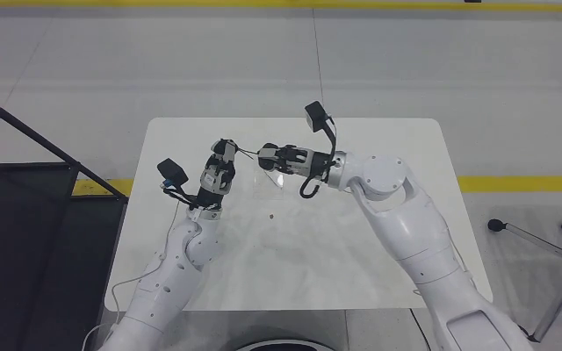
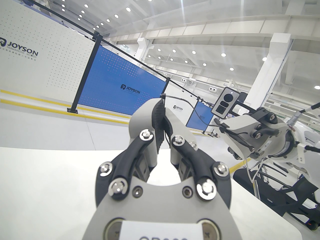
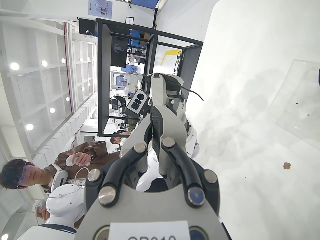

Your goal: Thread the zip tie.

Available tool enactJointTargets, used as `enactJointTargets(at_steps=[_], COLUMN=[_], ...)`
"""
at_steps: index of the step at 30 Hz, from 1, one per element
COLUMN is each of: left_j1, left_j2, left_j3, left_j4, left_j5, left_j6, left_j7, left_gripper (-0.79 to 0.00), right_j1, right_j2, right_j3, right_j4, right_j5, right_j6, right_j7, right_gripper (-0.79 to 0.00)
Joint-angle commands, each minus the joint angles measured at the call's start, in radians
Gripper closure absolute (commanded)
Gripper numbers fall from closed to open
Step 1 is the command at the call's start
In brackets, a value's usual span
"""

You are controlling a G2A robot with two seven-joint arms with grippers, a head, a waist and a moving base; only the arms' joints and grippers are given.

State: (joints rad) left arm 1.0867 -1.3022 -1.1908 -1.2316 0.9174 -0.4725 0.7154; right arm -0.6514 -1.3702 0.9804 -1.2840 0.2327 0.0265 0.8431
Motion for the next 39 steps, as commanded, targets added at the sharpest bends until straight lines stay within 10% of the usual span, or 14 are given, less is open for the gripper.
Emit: enactJointTargets(at_steps=[1,39], left_j1=[0.009,0.041], left_j2=[0.000,-0.013], left_j3=[-0.005,-0.024], left_j4=[-0.019,-0.059], left_j5=[0.010,0.392], left_j6=[0.011,0.328], left_j7=[-0.014,0.145], left_gripper=[0.000,0.000], right_j1=[-0.001,-0.036], right_j2=[-0.001,0.010], right_j3=[-0.001,0.043], right_j4=[-0.001,-0.053], right_j5=[0.001,-0.060], right_j6=[0.000,0.025], right_j7=[-0.005,-0.039], right_gripper=[0.000,0.000])
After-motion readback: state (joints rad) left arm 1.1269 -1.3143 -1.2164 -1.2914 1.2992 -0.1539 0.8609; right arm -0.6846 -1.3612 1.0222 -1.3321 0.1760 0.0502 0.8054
